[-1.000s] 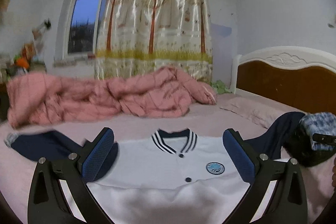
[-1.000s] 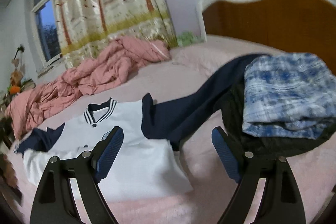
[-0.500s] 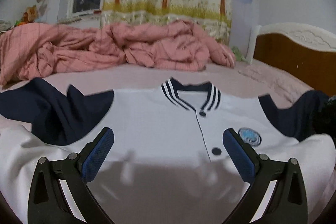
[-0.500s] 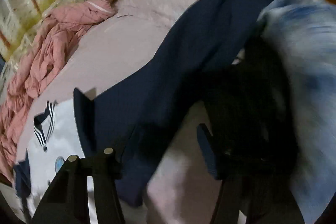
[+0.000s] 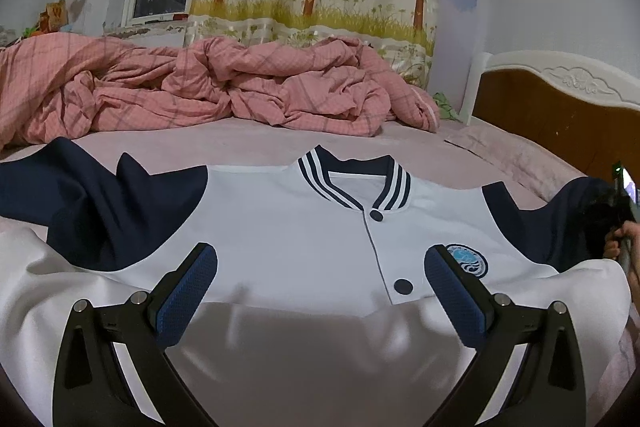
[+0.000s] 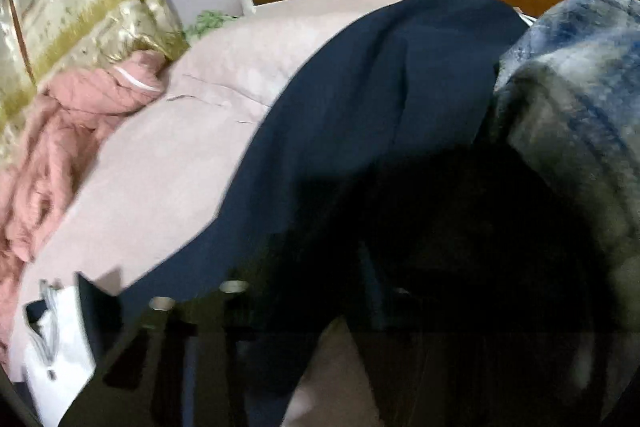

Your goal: Fold large clothes

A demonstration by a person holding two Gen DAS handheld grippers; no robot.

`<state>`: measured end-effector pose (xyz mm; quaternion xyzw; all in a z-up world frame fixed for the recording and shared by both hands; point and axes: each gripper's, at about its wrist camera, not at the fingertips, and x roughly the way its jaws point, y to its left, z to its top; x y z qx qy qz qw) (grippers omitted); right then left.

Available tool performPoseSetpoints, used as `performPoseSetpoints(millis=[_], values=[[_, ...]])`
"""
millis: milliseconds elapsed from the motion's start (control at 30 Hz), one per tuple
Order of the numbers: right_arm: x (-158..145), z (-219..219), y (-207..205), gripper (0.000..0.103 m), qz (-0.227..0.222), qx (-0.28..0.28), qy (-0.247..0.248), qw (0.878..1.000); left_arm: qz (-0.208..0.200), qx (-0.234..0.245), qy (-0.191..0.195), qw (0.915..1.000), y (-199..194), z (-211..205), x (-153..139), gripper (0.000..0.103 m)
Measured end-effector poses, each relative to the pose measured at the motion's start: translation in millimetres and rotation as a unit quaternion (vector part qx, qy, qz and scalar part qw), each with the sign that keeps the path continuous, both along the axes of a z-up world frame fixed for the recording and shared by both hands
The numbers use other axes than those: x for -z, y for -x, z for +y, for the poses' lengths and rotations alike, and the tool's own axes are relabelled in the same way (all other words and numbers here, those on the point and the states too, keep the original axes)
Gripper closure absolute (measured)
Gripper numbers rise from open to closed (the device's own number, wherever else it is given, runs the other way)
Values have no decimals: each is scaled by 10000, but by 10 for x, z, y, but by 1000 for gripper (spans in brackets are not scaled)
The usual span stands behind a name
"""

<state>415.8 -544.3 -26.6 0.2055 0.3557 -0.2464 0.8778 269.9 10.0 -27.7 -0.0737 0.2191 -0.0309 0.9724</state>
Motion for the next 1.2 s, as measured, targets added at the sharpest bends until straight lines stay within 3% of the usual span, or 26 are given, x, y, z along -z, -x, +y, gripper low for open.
performPoseSetpoints(millis=[200,333,433,533,633,700,767,833,933,967,1000,1200], values=[[-326,173,232,99,-614,-300,-274,9973,-145,-18,-14,9999,73,8,-45,0],[-812,779,462,99,-1031,-1228,134,9870,-289,-13,-60,9996,133,-7,-82,0],[-1034,1305,527,99,-1224,-2121,-113,9695,-306,-28,-121,9995,144,-22,-96,0],[-922,1890,545,99,-875,-2919,-329,9519,-374,-46,-116,9992,175,-12,-114,0],[-520,2567,530,99,-339,-3473,-190,9369,-446,-86,-125,9989,208,-5,-128,0],[-239,2763,574,99,19,-3224,-75,9466,-541,-218,-178,9981,248,-4,-145,0],[-68,2797,640,98,160,-2944,-296,9551,-623,-198,-158,9977,279,3,-164,0],[-36,2788,697,93,171,-2954,-377,9545,-631,-186,-175,9977,282,-3,-169,0],[-169,2700,864,64,143,-3025,-392,9522,-617,-166,-184,9978,265,-10,-169,0],[-230,2624,902,44,72,-2971,-392,9540,-626,-173,-181,9977,264,-14,-171,0],[-287,2522,964,32,-3,-2918,-395,9557,-630,-177,-181,9977,263,-16,-172,0],[-660,1634,952,30,-463,-1879,-321,9806,-634,-181,-195,9976,259,-35,-176,0]])
